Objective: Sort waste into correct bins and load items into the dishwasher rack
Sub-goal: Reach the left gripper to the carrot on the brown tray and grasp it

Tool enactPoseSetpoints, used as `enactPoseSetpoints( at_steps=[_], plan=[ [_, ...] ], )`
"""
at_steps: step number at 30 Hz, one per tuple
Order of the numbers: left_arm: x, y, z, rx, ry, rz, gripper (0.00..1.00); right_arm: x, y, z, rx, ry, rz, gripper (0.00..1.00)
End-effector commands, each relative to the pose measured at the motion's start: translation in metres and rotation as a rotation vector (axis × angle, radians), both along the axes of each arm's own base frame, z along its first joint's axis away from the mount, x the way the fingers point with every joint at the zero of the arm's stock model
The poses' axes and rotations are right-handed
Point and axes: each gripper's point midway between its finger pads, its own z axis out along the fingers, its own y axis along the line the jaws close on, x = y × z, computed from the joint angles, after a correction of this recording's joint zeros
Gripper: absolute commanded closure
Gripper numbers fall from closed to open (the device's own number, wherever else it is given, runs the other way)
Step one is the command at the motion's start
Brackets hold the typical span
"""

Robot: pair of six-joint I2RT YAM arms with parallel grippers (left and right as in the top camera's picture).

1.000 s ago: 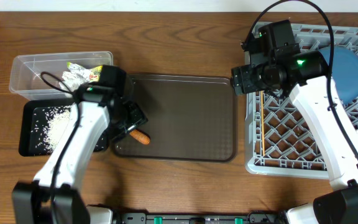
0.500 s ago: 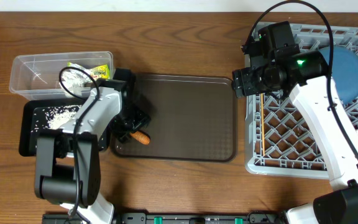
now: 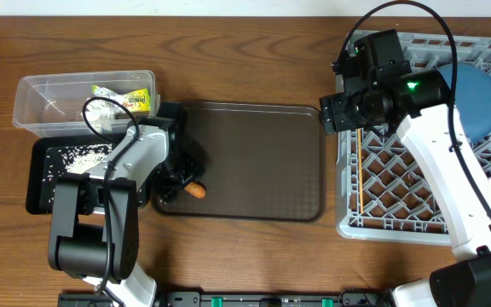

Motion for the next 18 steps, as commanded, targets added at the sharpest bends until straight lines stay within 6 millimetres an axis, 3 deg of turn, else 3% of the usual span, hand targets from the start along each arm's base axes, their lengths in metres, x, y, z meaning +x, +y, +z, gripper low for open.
enactPoseSetpoints(
  at_steps=[1,4,9,18],
  plan=[
    [-0.0039,0.0038,-0.0052,0.022,0.018,0.001,0.38,0.0001,0.0020,-0.0006,-0.016,-0.005,0.021,0.25],
    [-0.0040,0.0036,-0.0051,0.019,0.017,-0.021,0.53,0.0001,0.0021,-0.0006,-0.015,-0.005,0.021,0.27],
    [-0.0055,0.0038,-0.0049,0.019,0.023,-0.024,0.62,-0.0001,0.0021,-0.0006,-0.016,-0.005,0.021,0.27],
    [-0.0050,0.0036,0.0009,-0.004,0.000,-0.163,0.65,0.0000,0.0019,-0.0006,-0.016,-0.005,0.020,0.28]
  ],
)
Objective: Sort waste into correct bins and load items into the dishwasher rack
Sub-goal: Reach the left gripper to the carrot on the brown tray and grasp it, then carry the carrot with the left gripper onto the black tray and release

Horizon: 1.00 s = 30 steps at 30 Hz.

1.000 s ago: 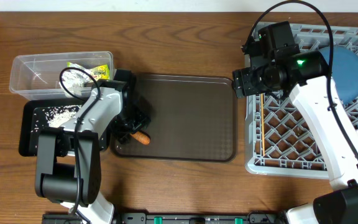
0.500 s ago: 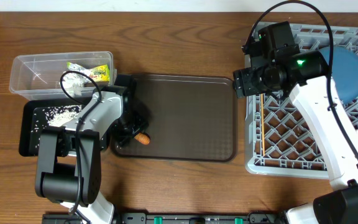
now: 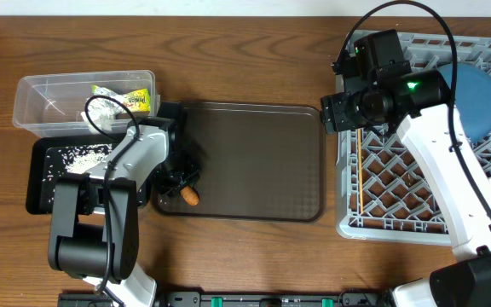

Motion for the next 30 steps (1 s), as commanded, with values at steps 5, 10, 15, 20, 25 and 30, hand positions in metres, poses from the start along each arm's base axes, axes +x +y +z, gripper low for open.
enactPoseSetpoints(
  at_steps=[5,10,15,20,25,30],
  plan=[
    [0.007,0.010,0.022,0.037,-0.091,-0.087,0.72,0.000,0.003,-0.001,-0.013,-0.004,0.022,0.29],
    [0.019,0.019,0.064,0.086,-0.258,-0.150,0.78,0.000,0.002,-0.001,-0.013,-0.004,0.021,0.29],
    [0.022,0.044,0.111,0.161,-0.421,-0.112,0.77,0.000,0.003,-0.001,-0.013,-0.004,0.022,0.31],
    [0.019,0.096,0.140,0.248,-0.511,0.054,0.77,0.000,0.002,-0.001,-0.013,-0.003,0.022,0.32],
    [0.006,0.155,0.136,0.297,-0.474,0.261,0.77,-0.001,0.002,-0.001,-0.014,0.000,0.022,0.32],
    [-0.005,0.203,0.118,0.316,-0.416,0.435,0.77,-0.001,0.002,-0.001,-0.013,0.001,0.022,0.32]
  ],
)
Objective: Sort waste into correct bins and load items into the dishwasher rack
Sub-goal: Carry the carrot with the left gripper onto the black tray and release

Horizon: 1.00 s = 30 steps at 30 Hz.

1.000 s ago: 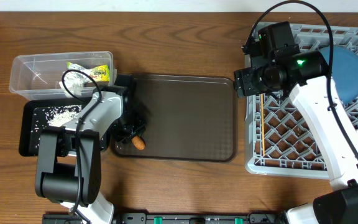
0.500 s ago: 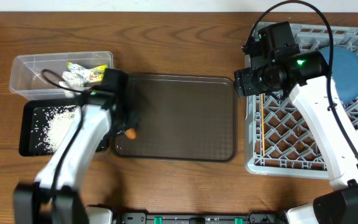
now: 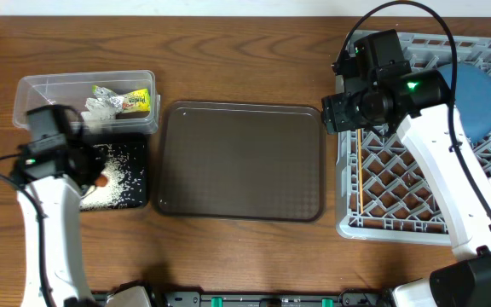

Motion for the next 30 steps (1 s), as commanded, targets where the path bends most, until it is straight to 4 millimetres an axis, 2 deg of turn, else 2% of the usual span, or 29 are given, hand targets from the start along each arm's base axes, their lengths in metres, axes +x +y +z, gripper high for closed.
enactPoseSetpoints(
  at_steps=[1,6,10,15,17,21,26,30],
  plan=[
    [-0.008,0.027,-0.016,-0.013,0.041,0.094,0.76,-0.001,0.003,-0.001,-0.009,0.000,0.020,0.32],
    [-0.011,0.041,-0.048,-0.085,0.105,0.148,0.76,-0.002,0.003,-0.001,-0.010,0.006,0.020,0.32],
    [-0.012,0.041,-0.076,-0.124,0.185,0.151,0.76,-0.004,0.002,-0.002,-0.013,0.015,0.020,0.33],
    [-0.012,0.041,-0.099,-0.150,0.238,0.151,0.76,-0.007,0.001,-0.003,-0.017,0.026,0.021,0.33],
    [-0.013,0.040,-0.103,-0.156,0.252,0.152,0.71,-0.008,0.001,-0.004,-0.018,0.030,0.020,0.33],
    [-0.015,0.040,-0.107,-0.158,0.265,0.152,0.71,-0.009,0.001,-0.004,-0.020,0.036,0.021,0.34],
    [-0.015,0.040,-0.107,-0.159,0.266,0.151,0.59,-0.009,0.000,-0.004,-0.020,0.036,0.020,0.34],
    [-0.016,0.040,-0.107,-0.160,0.270,0.144,0.55,-0.009,0.000,-0.004,-0.023,0.035,0.019,0.34]
  ],
)
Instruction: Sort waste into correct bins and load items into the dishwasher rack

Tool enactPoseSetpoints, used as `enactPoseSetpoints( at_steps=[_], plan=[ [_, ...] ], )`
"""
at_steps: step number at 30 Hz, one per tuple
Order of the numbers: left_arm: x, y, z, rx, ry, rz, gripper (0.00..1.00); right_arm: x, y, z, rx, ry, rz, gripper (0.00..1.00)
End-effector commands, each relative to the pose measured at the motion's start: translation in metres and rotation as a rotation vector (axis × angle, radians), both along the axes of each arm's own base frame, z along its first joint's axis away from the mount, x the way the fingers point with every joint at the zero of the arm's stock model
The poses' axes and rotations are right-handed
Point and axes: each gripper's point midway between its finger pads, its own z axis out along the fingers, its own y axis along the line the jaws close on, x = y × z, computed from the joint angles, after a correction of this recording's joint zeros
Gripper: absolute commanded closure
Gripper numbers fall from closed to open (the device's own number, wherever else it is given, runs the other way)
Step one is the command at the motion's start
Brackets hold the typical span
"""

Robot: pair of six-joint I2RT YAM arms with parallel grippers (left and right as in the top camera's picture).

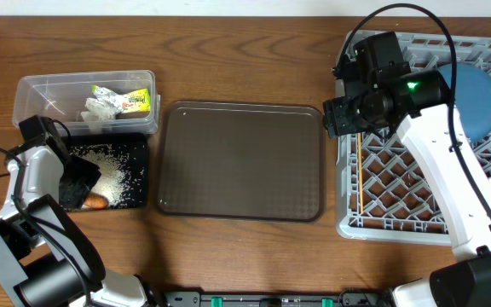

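My left gripper (82, 189) hangs low over the black bin (135, 149), which has white rice grains scattered in it. An orange food scrap (98, 202) lies on the bin floor just beside the fingertips, and the jaws look open and free of it. The clear bin (32, 89) behind it holds wrappers (113, 101). My right gripper (349, 118) hovers over the left edge of the grey dishwasher rack (399, 223); its fingers are hidden under the wrist. A pair of chopsticks (358, 175) lies in the rack below it.
A brown tray (241, 160) sits in the middle of the table with nothing on it. A blue plate (477, 98) stands in the rack's far right part. The two bins stand close together at the left.
The left gripper held the orange scrap above the black bin; now the scrap lies at the bin's front edge and the arm has drawn in. The right arm shifted only slightly.
The left gripper was at the tray's left front corner by the orange scrap, then closed around it there. A second ago it carried the scrap over the black bin, leaving the tray bare. Now the scrap rests in that bin. The right arm stayed over the rack.
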Motion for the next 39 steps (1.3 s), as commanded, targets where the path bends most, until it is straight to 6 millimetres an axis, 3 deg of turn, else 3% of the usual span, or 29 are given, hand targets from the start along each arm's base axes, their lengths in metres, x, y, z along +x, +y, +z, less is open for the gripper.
enactPoseSetpoints(
  at_steps=[1,6,11,16,18,20,23,26,33,36,39],
  plan=[
    [-0.003,0.001,-0.001,0.002,0.012,0.000,0.54,0.000,0.001,0.000,-0.017,-0.005,0.017,0.34],
    [0.001,0.003,0.017,0.022,-0.021,-0.007,0.51,0.001,-0.001,-0.001,-0.031,-0.010,0.012,0.34],
    [0.034,-0.011,0.076,0.006,-0.245,-0.155,0.45,0.008,0.001,0.002,-0.022,-0.038,0.011,0.28],
    [0.082,-0.074,0.154,-0.055,-0.620,-0.485,0.34,0.024,0.011,0.012,0.035,-0.110,0.010,0.20],
    [0.090,-0.102,0.173,-0.019,-0.676,-0.641,0.25,0.034,0.013,0.017,0.084,-0.137,-0.037,0.16],
    [0.091,-0.132,0.179,-0.006,-0.683,-0.779,0.21,0.044,0.013,0.024,0.143,-0.165,-0.057,0.10],
    [0.083,-0.179,0.173,-0.026,-0.620,-0.967,0.16,0.060,-0.006,0.033,0.191,-0.207,-0.102,0.04],
    [0.057,-0.205,0.154,-0.030,-0.448,-1.114,0.14,0.065,-0.043,0.030,0.172,-0.201,-0.181,0.01],
    [-0.018,-0.198,0.134,-0.119,-0.110,-1.137,0.10,0.030,-0.133,0.005,0.107,-0.020,-0.408,0.01],
    [-0.035,-0.191,0.136,-0.144,-0.065,-1.104,0.10,0.003,-0.151,-0.003,0.084,0.086,-0.470,0.01],
    [-0.038,-0.187,0.145,-0.114,-0.105,-1.134,0.10,-0.023,-0.157,-0.008,0.023,0.163,-0.491,0.01]
  ],
)
